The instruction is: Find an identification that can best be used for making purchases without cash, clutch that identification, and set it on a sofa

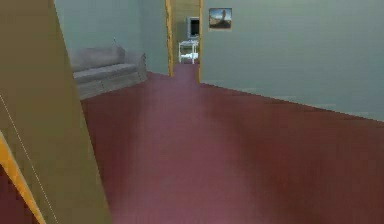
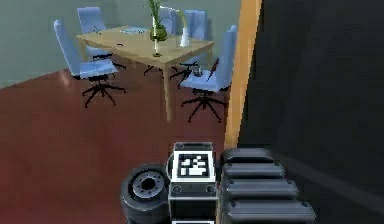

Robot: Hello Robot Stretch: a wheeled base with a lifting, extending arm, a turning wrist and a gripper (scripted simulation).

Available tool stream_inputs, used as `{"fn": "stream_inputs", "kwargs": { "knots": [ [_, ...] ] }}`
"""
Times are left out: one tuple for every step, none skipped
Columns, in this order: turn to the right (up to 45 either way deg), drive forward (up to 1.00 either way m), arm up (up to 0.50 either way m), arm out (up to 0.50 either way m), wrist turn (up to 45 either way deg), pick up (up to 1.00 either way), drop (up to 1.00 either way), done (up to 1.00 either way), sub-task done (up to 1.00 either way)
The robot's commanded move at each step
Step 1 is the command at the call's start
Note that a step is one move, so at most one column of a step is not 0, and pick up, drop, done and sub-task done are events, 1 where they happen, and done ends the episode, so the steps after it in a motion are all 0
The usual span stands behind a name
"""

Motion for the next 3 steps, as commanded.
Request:
{"fn": "stream_inputs", "kwargs": {
  "knots": [
    [0.0, 1.0, 0.0, 0.0, 0.0, 0.0, 0.0, 0.0, 0.0],
    [0.0, 1.0, 0.0, 0.0, 0.0, 0.0, 0.0, 0.0, 0.0],
    [0.0, 1.0, 0.0, 0.0, 0.0, 0.0, 0.0, 0.0, 0.0]
  ]
}}
